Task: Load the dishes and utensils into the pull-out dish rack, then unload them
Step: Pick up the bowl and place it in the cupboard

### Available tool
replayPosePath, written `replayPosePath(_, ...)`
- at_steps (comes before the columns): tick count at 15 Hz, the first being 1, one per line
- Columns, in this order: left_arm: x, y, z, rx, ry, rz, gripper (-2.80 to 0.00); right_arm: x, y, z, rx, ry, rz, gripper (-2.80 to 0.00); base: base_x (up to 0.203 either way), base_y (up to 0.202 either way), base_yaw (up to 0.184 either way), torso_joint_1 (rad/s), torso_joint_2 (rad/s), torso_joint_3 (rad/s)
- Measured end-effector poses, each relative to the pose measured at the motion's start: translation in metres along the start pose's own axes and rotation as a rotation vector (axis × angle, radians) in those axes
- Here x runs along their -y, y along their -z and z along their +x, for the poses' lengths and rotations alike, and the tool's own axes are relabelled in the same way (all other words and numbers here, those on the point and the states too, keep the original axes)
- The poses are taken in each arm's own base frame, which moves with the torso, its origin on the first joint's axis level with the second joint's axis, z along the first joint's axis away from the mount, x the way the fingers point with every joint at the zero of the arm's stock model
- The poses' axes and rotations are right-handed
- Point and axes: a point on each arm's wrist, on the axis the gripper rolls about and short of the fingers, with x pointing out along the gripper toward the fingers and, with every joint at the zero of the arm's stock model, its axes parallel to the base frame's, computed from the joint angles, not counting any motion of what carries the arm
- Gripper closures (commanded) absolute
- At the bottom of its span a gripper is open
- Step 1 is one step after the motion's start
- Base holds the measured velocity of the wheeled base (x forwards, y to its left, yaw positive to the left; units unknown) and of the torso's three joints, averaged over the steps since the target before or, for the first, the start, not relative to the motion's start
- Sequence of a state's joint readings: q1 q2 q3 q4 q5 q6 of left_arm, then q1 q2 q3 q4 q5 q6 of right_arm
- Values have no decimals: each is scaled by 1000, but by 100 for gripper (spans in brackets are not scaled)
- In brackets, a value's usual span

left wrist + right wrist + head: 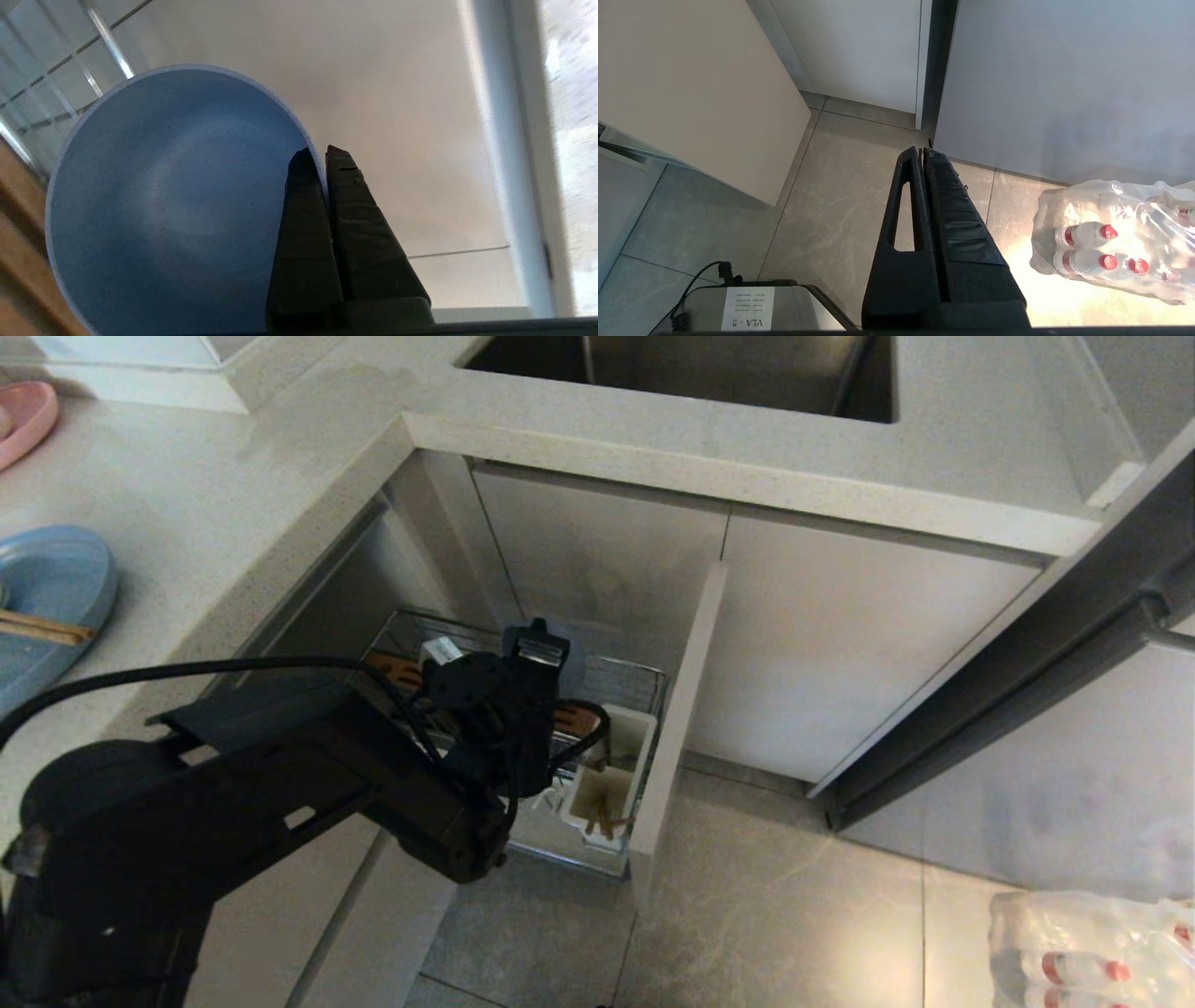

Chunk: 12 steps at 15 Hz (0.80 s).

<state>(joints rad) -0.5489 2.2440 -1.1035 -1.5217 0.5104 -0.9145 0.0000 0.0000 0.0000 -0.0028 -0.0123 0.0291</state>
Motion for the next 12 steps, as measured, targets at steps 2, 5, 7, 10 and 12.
replayPosePath(2, -4, 3, 0, -6, -5, 3, 0, 0, 0, 0, 0, 0, 0, 0, 0, 0, 0, 0, 0, 0)
replayPosePath(5, -8, 5, 3, -5, -5, 1, 0, 0, 0, 0, 0, 0, 0, 0, 0, 0, 0, 0, 0, 0)
replayPosePath(7, -11, 6, 4, -3, -8, 1, 0, 0, 0, 0, 0, 0, 0, 0, 0, 0, 0, 0, 0, 0)
replayPosePath(10, -13, 6, 7, 0, -7, 0, 0, 0, 0, 0, 0, 0, 0, 0, 0, 0, 0, 0, 0, 0)
replayPosePath(12, -13, 5, 8, 4, -7, 8, 0, 0, 0, 0, 0, 0, 0, 0, 0, 0, 0, 0, 0, 0)
